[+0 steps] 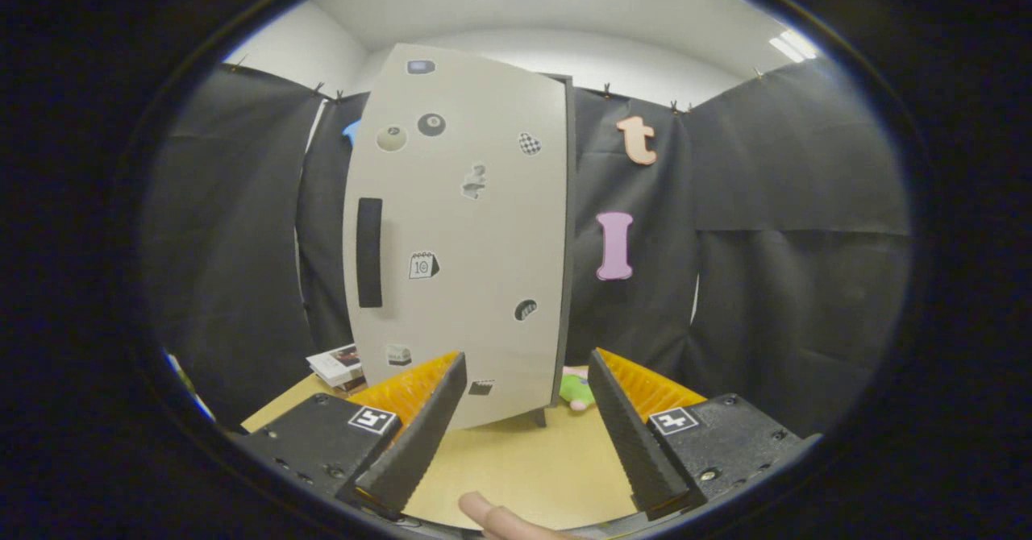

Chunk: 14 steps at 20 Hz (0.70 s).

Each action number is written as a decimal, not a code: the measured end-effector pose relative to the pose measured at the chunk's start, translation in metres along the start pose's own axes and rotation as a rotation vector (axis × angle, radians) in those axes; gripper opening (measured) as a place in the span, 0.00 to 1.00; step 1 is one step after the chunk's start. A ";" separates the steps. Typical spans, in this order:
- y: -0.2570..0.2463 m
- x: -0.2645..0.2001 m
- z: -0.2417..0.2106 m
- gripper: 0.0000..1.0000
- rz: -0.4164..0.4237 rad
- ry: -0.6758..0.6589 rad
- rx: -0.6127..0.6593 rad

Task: Open the shoe cabinet door, grab the shoes and put them into the shoe cabinet, then close the shoe cabinet door.

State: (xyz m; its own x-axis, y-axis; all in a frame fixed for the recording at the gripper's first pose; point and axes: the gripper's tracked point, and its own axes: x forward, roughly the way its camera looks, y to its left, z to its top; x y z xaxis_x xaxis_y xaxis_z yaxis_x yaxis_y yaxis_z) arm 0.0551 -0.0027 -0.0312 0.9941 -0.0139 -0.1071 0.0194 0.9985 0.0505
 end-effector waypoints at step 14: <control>-0.043 -0.086 -0.046 0.99 0.099 0.007 -0.040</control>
State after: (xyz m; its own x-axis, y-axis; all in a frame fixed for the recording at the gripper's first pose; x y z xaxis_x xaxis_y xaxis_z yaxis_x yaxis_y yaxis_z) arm -0.0359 -0.0425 -0.0702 0.9903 0.0848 -0.1100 -0.0830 0.9963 0.0214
